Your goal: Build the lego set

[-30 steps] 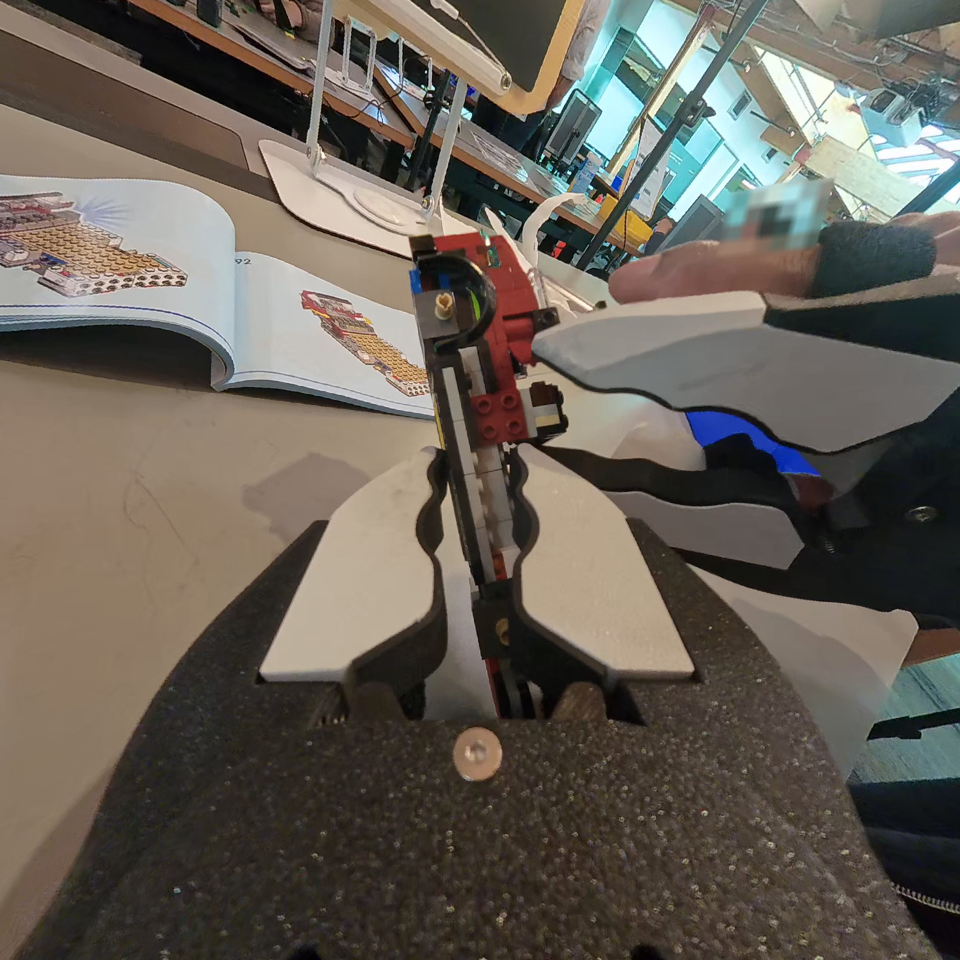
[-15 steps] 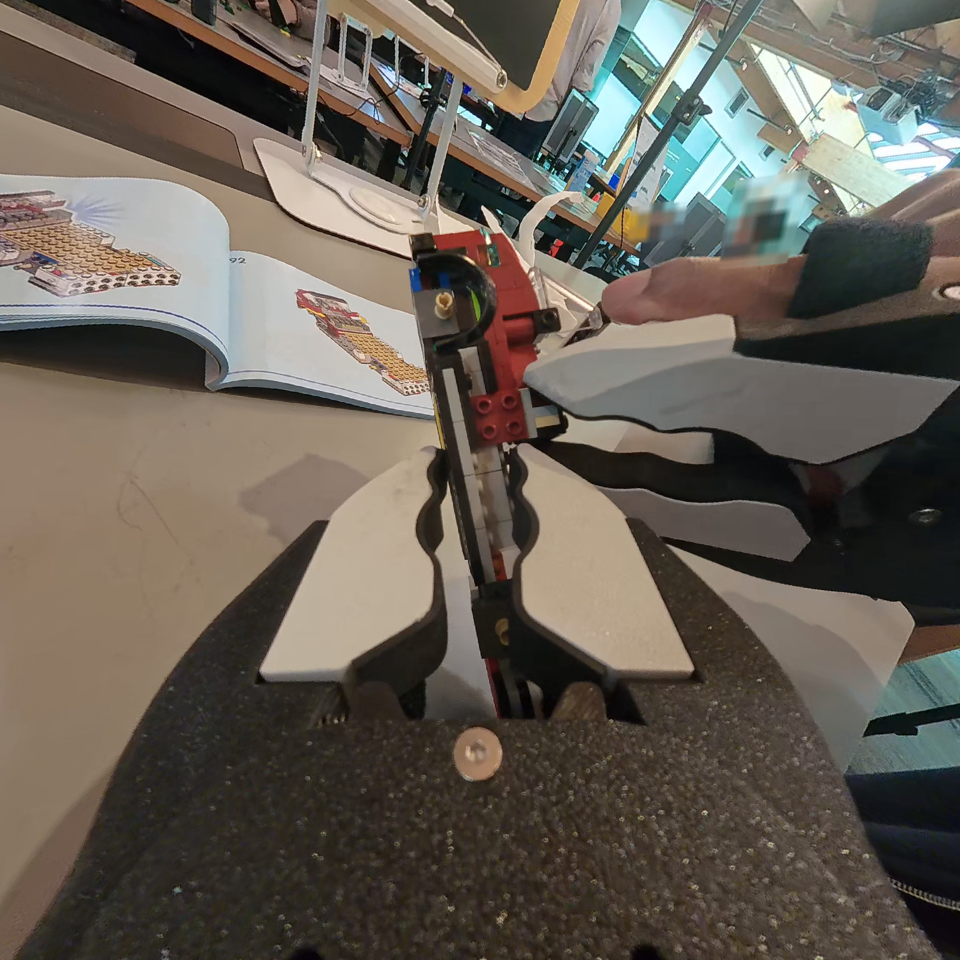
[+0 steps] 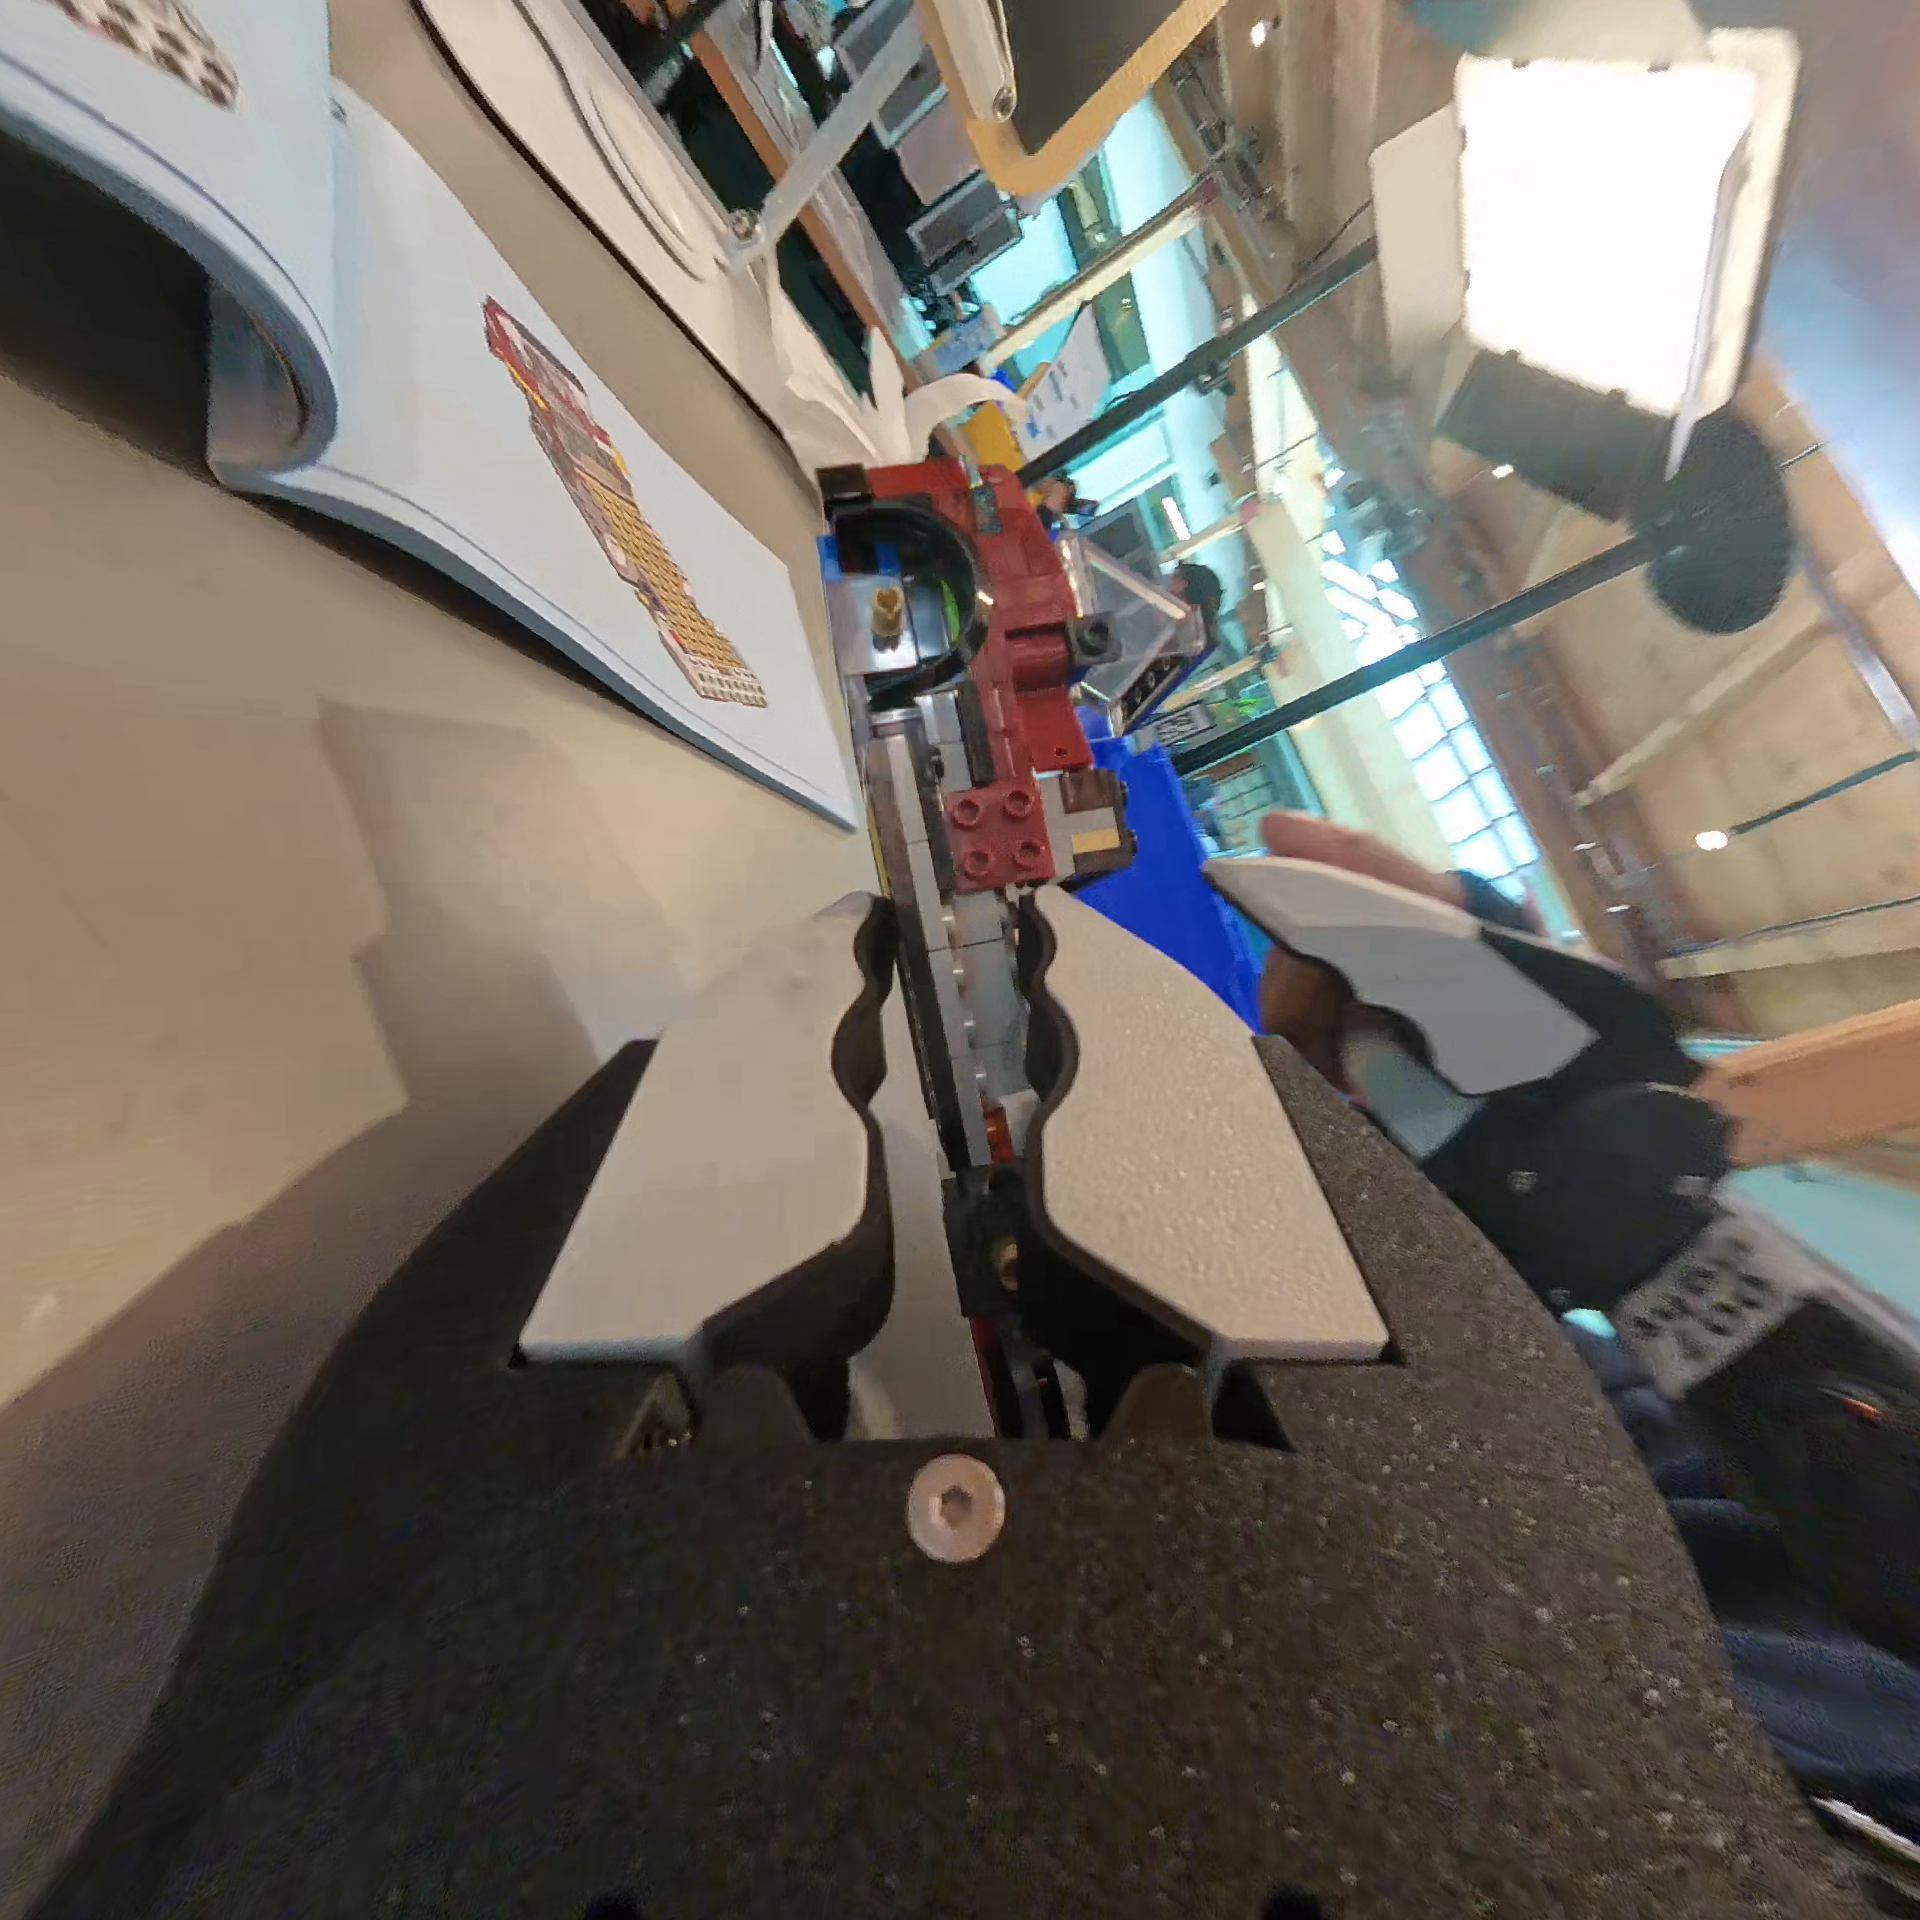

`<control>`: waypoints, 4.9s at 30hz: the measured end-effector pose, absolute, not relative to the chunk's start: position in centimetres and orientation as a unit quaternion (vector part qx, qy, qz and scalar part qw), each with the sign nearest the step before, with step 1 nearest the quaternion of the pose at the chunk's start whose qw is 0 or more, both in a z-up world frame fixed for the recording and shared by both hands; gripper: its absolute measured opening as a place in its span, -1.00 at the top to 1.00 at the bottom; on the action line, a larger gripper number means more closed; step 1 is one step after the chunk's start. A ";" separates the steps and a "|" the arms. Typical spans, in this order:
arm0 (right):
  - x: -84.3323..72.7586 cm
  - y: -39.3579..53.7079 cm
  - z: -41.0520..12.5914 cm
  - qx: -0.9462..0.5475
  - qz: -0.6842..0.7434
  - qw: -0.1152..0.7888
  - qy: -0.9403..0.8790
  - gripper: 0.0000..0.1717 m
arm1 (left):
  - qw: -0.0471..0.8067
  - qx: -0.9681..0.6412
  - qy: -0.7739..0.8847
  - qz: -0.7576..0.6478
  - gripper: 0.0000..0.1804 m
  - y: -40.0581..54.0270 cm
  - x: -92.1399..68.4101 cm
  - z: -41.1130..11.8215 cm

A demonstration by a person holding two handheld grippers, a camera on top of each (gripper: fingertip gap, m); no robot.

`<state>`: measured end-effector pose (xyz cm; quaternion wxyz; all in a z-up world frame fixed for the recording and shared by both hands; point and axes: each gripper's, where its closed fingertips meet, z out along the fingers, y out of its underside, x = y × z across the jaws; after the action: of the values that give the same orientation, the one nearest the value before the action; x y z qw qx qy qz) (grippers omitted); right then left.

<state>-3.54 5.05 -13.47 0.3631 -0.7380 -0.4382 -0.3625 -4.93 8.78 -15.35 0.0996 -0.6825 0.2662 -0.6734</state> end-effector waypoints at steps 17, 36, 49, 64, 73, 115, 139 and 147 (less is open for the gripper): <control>0.2 -5.4 -16.2 -0.843 -0.157 0.499 -0.124 0.61 | -0.101 -0.681 0.212 -0.694 0.75 0.7 0.3 -16.4; 8.5 -16.1 -21.0 -0.900 -0.223 0.369 0.069 0.70 | 0.018 -0.700 0.475 -0.533 0.70 -7.9 7.2 -20.1; 8.8 -16.6 -21.8 -0.902 -0.228 0.356 0.088 0.70 | 0.118 -0.653 0.628 -0.407 0.31 -7.1 6.7 -21.4; 12.4 -9.2 -10.2 -0.840 -0.286 0.460 0.026 0.69 | 0.207 -0.491 0.716 -0.451 0.01 3.7 7.0 -13.3; 18.9 1.9 -11.8 -0.832 -0.207 0.513 0.037 0.62 | 0.125 -0.407 0.817 -0.389 -0.19 5.6 11.0 -16.8; 18.8 4.4 -17.7 -0.844 -0.094 0.528 0.008 0.56 | 0.049 -0.413 0.840 -0.349 -0.15 5.9 15.6 -22.2; 18.7 4.6 -17.9 -0.848 -0.089 0.522 0.003 0.56 | 0.069 -0.407 0.841 -0.350 -0.02 6.6 15.2 -21.1; 18.5 4.6 -18.1 -0.850 -0.089 0.519 -0.001 0.56 | 0.071 -0.408 0.843 -0.342 -0.01 6.6 15.3 -21.6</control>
<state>18.53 4.62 -18.10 0.5187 -0.8503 -0.0011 -0.0886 15.32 6.59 -21.64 0.0709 -0.4083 0.8433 -0.3422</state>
